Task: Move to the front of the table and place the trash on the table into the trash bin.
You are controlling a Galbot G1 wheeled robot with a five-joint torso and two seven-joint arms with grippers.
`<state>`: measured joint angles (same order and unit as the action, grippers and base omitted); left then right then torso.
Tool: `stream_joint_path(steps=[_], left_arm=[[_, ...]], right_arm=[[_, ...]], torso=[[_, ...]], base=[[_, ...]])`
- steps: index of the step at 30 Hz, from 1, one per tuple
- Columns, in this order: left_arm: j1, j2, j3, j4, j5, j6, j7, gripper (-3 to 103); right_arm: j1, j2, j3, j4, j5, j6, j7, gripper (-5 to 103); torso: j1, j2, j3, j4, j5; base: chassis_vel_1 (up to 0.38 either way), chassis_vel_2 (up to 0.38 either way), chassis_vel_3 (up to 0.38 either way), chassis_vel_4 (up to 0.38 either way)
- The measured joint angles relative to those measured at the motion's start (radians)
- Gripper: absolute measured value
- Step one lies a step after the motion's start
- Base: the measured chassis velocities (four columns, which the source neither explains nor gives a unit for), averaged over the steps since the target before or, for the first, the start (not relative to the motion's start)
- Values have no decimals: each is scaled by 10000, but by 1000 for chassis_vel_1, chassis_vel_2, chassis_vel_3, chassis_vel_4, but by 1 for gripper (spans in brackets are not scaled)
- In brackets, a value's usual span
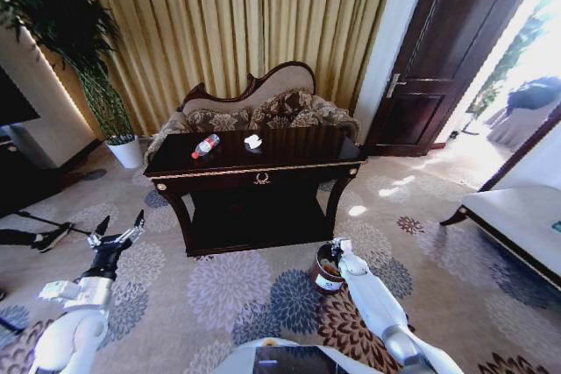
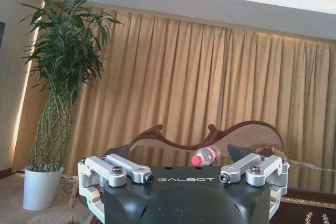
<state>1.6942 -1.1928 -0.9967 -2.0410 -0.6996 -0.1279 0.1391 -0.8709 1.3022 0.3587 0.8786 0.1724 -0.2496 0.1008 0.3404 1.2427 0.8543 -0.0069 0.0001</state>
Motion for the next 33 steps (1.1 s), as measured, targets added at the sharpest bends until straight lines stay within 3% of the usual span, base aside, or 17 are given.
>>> stream_joint_path(steps=[4, 5, 7, 10, 11, 15, 20, 26, 29, 33], left_arm=[[-7, 23, -6, -1, -19, -15, 21, 100], [-22, 18, 12, -4, -20, -16, 23, 100], [-26, 14, 18, -7, -20, -16, 23, 100], [-35, 6, 30, -24, -25, -16, 24, 100], [-35, 6, 30, -24, -25, -16, 24, 100], [-44, 3, 4, 0, -62, -26, 14, 100], [-42, -10, 3, 33, -64, -40, 1, 100], [-74, -22, -2, 65, -65, -42, -8, 100], [-194, -63, 104, 89, -17, 1, -40, 100], [-202, -65, 116, -58, 16, 67, -151, 100]], right_arm=[[2, -41, 28, -29, 19, 26, 33, 51], [4, -62, 40, -23, 41, 30, 59, 61], [5, -70, 43, -11, 55, 31, 69, 61], [3, -134, 58, 192, 204, 35, 134, 78], [3, -134, 58, 192, 204, 35, 134, 78], [-270, -305, 153, 1665, 1190, 44, 252, 97], [-402, -449, 396, 3516, 1950, 427, 294, 100], [-704, -694, 543, 5997, 2866, 451, 303, 100], [-902, -704, 222, 7832, 3485, 267, 351, 100], [-907, -699, -160, 8849, 3952, 37, 338, 100]], torso=[[0, 0, 0, -1, 1], [0, 0, 0, -1, 1], [0, 0, 0, -1, 0], [0, 0, 0, -1, 2], [0, 0, 0, -1, 2], [0, 0, 1, -3, 3], [0, 0, 0, 5, 0], [0, 0, 0, -3, 0], [0, 0, 0, -2, 0], [0, 0, 0, 2, -1]], base=[[0, 0, 0, 0], [0, 0, 0, 0], [0, 0, 0, 0], [0, 0, 0, 0], [0, 0, 0, 0], [0, 0, 0, 0], [0, 0, 0, 0], [0, 0, 0, 0], [0, 0, 0, 0], [0, 0, 0, 0]])
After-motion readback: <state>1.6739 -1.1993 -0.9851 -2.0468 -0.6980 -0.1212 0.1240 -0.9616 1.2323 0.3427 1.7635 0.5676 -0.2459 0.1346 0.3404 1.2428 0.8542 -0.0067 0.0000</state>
